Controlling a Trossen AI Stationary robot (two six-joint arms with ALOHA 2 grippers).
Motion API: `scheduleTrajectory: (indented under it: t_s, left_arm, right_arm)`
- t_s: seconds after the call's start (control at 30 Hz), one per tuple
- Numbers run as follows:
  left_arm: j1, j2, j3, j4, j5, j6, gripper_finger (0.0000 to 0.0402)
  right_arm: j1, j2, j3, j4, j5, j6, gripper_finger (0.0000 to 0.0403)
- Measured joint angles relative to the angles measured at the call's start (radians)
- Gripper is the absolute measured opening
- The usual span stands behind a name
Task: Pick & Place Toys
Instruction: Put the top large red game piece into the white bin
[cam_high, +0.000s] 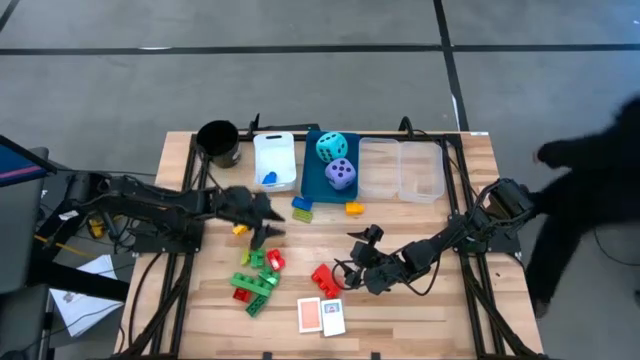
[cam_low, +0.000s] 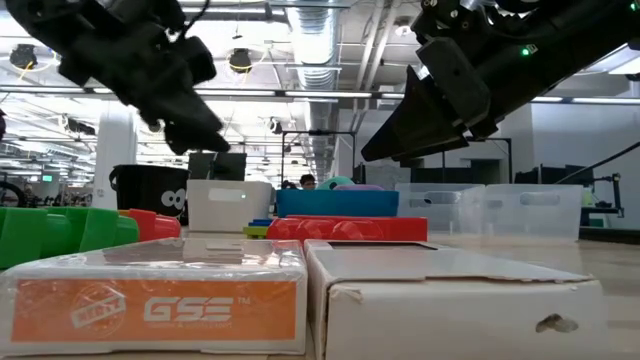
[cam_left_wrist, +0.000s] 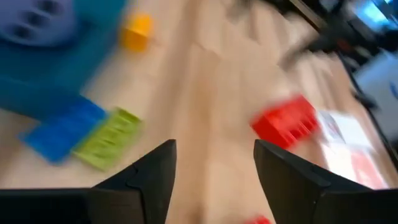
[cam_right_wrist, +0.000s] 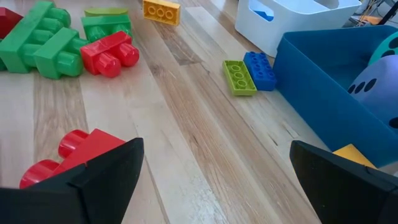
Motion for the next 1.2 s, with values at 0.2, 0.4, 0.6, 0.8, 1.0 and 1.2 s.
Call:
scheduleTrajectory:
  t_s: [0.2,0.4,0.6,0.8,1.0,1.2]
  left_arm:
    - [-0.208,0.000,-0.001,-0.004,-0.086,0.078,0.0198]
    - [-0.342,0.000,-0.001,-0.009,-0.235,0.228,0.0200]
    - [-0.363,0.000,-0.001,-0.032,-0.272,0.347,0.0209]
    - [-0.363,0.000,-0.001,-0.113,-0.273,0.421,0.0230]
    - [-0.362,0.013,0.000,-0.138,-0.273,0.443,0.0253]
    - [-0.359,0.111,0.000,-0.140,-0.267,0.475,0.0274]
  right_arm:
    - [0.000,0.000,0.000,-0.001,-0.008,-0.038,0.0397]
    - [-0.006,0.000,0.000,-0.003,-0.026,-0.062,0.0397]
    - [-0.027,0.000,0.000,-0.003,-0.027,-0.080,0.0397]
    - [-0.035,0.000,0.000,-0.003,-0.030,-0.080,0.0397]
    - [-0.035,0.000,0.000,-0.002,-0.030,-0.077,0.0397]
    - [-0.035,0.000,0.000,0.002,-0.030,-0.077,0.0397]
